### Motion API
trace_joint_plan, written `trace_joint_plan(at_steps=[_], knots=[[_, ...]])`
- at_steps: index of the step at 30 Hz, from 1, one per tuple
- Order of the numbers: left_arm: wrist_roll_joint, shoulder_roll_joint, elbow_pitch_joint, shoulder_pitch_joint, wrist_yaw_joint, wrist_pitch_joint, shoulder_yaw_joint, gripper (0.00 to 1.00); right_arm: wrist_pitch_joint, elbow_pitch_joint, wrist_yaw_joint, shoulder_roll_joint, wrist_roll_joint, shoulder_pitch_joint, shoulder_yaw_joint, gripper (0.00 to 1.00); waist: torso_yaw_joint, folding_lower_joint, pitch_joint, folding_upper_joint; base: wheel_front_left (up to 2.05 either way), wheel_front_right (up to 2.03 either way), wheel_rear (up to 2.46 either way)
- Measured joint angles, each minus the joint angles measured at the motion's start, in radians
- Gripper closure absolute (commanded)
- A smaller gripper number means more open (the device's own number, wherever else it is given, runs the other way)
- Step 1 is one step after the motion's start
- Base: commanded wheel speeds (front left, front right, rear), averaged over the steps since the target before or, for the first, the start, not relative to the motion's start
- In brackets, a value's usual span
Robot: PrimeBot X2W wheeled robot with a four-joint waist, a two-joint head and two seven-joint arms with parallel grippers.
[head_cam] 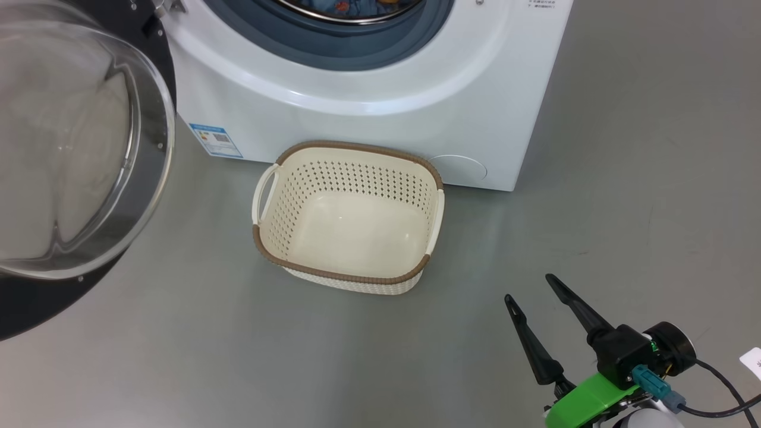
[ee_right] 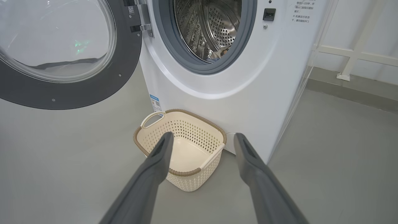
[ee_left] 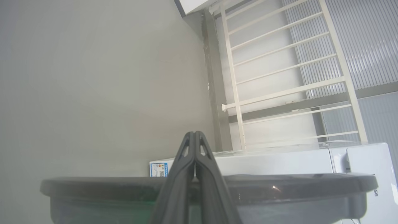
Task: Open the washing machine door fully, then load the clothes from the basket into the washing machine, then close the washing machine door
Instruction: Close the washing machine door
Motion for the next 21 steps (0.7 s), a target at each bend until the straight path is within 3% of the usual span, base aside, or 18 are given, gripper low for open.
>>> trace_joint_plan(at_steps=[11, 21], knots=[[0.033, 0.009, -0.018, 0.015, -0.028, 0.117, -0.066, 1.0, 0.0, 0.006, 0.0, 0.024, 0.0, -0.002, -0.006, 0.0, -0.001, 0.0, -0.021, 0.0, 0.0, 0.0, 0.0], [-0.002, -0.052, -0.12, 0.093, -0.035, 0.26, -0.098, 1.0, 0.0, 0.011, 0.0, 0.037, 0.0, -0.001, -0.008, 0.0, 0.001, 0.0, -0.05, 0.0, 0.0, 0.0, 0.0]])
